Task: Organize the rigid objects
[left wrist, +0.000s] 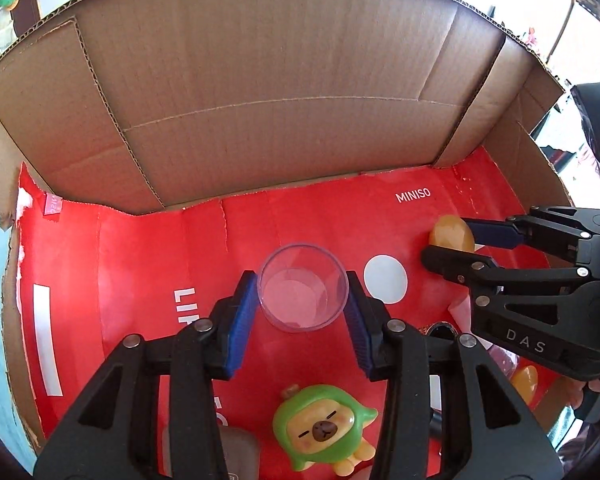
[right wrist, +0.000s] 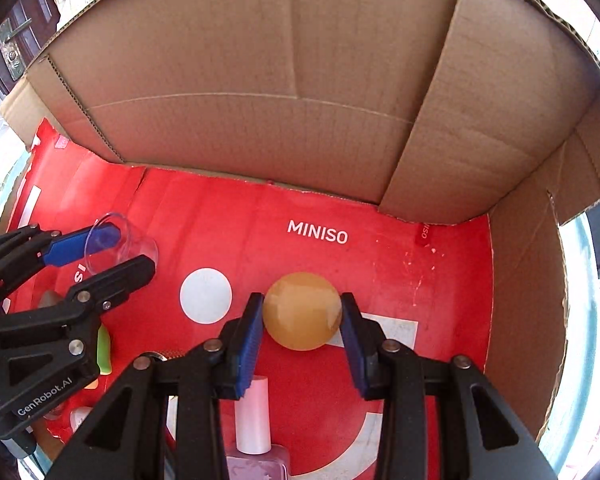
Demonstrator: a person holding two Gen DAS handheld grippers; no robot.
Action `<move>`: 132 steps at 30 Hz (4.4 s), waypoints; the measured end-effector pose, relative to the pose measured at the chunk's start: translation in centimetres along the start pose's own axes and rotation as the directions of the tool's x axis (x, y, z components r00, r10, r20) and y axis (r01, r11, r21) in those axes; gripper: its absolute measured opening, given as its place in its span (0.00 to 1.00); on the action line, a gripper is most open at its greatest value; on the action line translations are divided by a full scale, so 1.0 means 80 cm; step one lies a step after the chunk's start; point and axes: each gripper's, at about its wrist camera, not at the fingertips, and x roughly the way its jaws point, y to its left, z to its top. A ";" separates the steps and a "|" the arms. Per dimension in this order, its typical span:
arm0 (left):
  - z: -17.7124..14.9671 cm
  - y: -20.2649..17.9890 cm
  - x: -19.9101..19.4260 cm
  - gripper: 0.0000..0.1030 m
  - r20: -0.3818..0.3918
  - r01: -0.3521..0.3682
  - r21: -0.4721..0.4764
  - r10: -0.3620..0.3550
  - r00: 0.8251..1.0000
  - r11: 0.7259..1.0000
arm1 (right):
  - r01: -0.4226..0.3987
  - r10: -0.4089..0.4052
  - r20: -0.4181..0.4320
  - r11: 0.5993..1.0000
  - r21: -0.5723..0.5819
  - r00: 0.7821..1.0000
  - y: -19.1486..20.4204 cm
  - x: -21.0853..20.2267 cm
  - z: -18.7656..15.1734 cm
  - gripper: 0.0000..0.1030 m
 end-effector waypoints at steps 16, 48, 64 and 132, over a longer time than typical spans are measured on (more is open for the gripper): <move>-0.002 0.021 0.000 0.65 0.019 -0.001 -0.021 0.001 1.000 1.000 | -0.008 0.008 -0.002 1.000 0.006 1.000 -0.006 0.001 -0.001 0.39; -0.081 0.007 -0.212 0.89 0.447 -0.083 -0.082 0.111 0.888 0.993 | -0.003 0.002 0.392 1.000 0.003 0.920 0.005 -0.206 -0.091 0.93; -0.181 -0.019 -0.201 0.97 0.548 -0.158 -0.074 0.172 0.818 0.985 | 0.082 -0.102 0.599 0.995 0.061 0.794 0.032 -0.211 -0.207 1.00; -0.186 -0.008 -0.120 0.97 0.414 -0.162 -0.090 0.185 0.891 0.983 | 0.087 -0.149 0.561 0.987 0.137 0.815 0.025 -0.118 -0.228 1.00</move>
